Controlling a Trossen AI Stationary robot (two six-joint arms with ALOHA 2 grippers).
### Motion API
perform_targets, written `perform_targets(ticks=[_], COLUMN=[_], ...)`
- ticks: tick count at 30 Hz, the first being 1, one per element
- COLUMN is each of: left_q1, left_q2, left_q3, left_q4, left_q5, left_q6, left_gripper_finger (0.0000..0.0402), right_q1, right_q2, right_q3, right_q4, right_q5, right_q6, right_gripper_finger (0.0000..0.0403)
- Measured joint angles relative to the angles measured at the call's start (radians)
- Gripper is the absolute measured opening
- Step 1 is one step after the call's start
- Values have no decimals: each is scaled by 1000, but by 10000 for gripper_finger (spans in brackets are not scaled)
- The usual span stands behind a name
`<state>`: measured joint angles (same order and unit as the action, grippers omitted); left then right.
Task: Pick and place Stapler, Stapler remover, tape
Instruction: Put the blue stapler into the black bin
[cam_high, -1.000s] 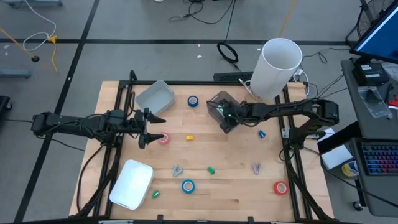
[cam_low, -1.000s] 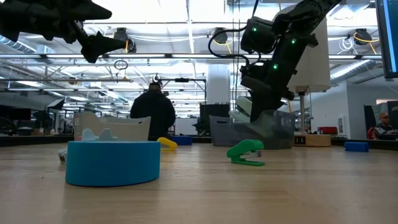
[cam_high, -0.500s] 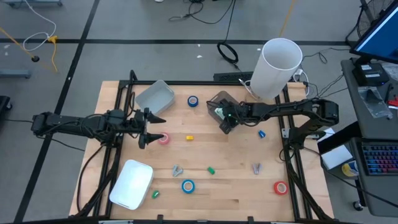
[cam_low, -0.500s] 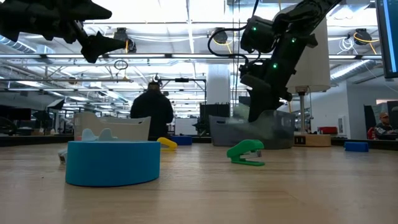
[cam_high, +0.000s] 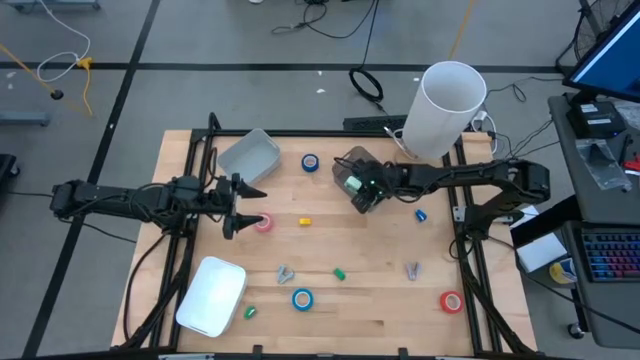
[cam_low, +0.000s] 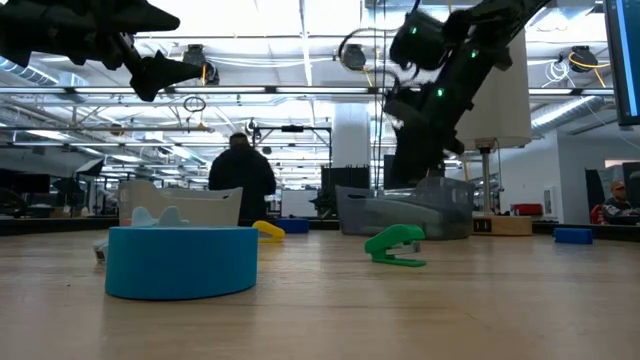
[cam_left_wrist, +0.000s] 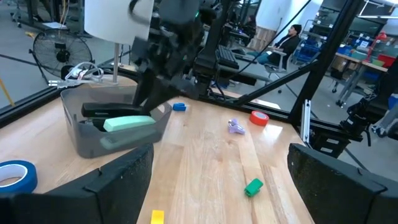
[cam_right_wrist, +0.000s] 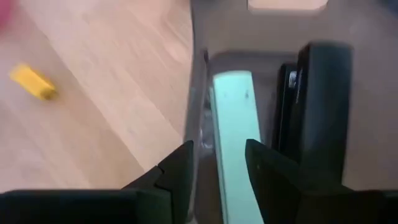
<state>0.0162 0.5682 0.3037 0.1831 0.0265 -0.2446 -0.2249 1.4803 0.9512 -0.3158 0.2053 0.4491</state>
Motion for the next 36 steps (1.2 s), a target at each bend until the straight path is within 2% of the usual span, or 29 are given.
perform_targets(ticks=[5, 11, 13, 23, 28, 36], left_q1=[0, 1, 1, 1, 1, 1], left_q2=[2, 1, 1, 1, 1, 1], left_q3=[-1, -1, -1, -1, -1, -1], left_q4=[-12, -23, -23, -22, -22, -23], left_q5=[0, -1, -1, -1, -1, -2], left_q6=[-5, -54, -54, -53, -52, -52], left_gripper_finger=[365, 365, 365, 365, 365, 365], right_q1=[34, 102, 126, 215, 276, 346], right_q2=[-74, -158, -182, -282, -339, -396], right_q3=[0, 2, 2, 2, 2, 2], right_q4=[38, 59, 49, 16, -167, -505], right_q5=[5, 51, 57, 55, 25, -28], right_q6=[-9, -16, -21, 34, 134, 437], right_gripper_finger=[93, 17, 5, 3, 1, 2])
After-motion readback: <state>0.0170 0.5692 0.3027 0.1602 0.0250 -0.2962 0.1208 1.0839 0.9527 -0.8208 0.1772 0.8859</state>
